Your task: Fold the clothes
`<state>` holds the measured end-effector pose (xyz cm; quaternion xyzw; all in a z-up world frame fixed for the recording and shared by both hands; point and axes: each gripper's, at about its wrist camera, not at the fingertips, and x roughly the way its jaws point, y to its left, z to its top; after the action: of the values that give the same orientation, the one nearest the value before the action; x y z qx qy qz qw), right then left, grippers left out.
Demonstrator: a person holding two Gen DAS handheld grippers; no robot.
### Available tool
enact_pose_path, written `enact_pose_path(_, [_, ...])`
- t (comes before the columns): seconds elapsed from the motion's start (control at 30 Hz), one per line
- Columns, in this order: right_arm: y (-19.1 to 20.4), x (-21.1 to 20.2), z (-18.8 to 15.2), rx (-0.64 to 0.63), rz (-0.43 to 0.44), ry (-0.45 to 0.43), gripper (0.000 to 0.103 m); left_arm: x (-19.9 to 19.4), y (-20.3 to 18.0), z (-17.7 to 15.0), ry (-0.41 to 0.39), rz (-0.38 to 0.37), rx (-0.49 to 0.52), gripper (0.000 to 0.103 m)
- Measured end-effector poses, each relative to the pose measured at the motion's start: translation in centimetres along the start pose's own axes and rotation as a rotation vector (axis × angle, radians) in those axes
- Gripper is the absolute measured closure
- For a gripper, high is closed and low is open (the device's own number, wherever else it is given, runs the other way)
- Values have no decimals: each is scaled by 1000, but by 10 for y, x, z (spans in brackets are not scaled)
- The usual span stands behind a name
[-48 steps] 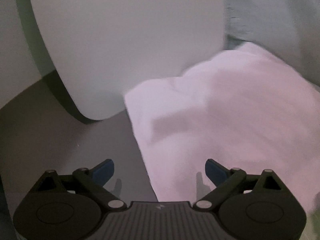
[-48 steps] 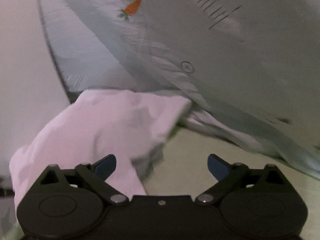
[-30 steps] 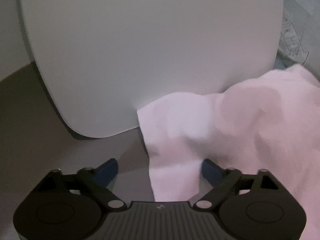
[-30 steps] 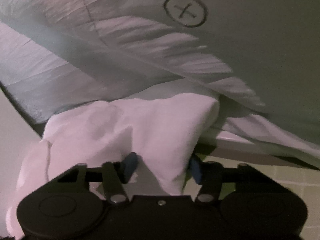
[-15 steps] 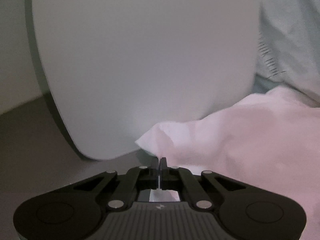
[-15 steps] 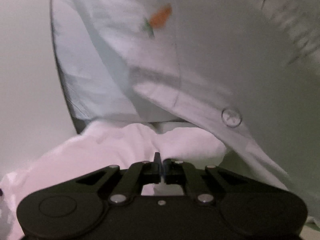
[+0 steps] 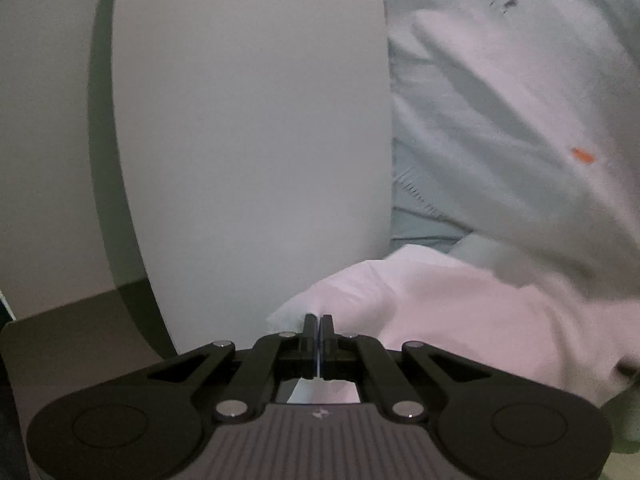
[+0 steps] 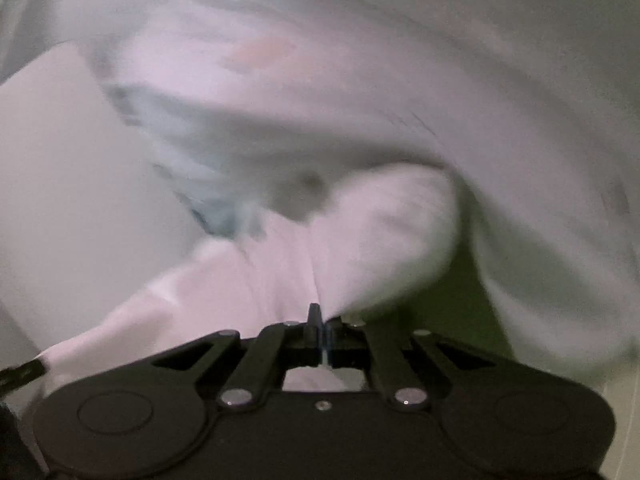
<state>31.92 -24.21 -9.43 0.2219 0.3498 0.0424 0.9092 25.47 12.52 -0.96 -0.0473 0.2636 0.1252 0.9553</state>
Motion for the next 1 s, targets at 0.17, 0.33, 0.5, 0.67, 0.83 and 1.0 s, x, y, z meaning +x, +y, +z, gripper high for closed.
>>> enact_pose_path(0.17, [-16,-45,-25,43,6,-21,101,-38,-3,-2,-55,-19,23,103])
enact_pose_path(0.33, [-28,-93,-50,66,28,-55,101,-68,3,-5,-51,-50,-20,103])
enact_pose_path(0.5, [-40,-142,-75,89,50,-90,101,-96,5,-15,-67,-68,22,103])
enact_pose_path(0.67, [-60,-196,-104,122,12,-127,101,-140,5,-26,-76,-131,43,103])
enact_pose_path(0.83, [-94,-271,-119,74,-84,-218,101,-172,-16,-41,-52,-228,75,103])
enact_pose_path(1.0, [-132,-330,-118,43,-237,-322,101,-194,-41,-69,40,-351,104,103])
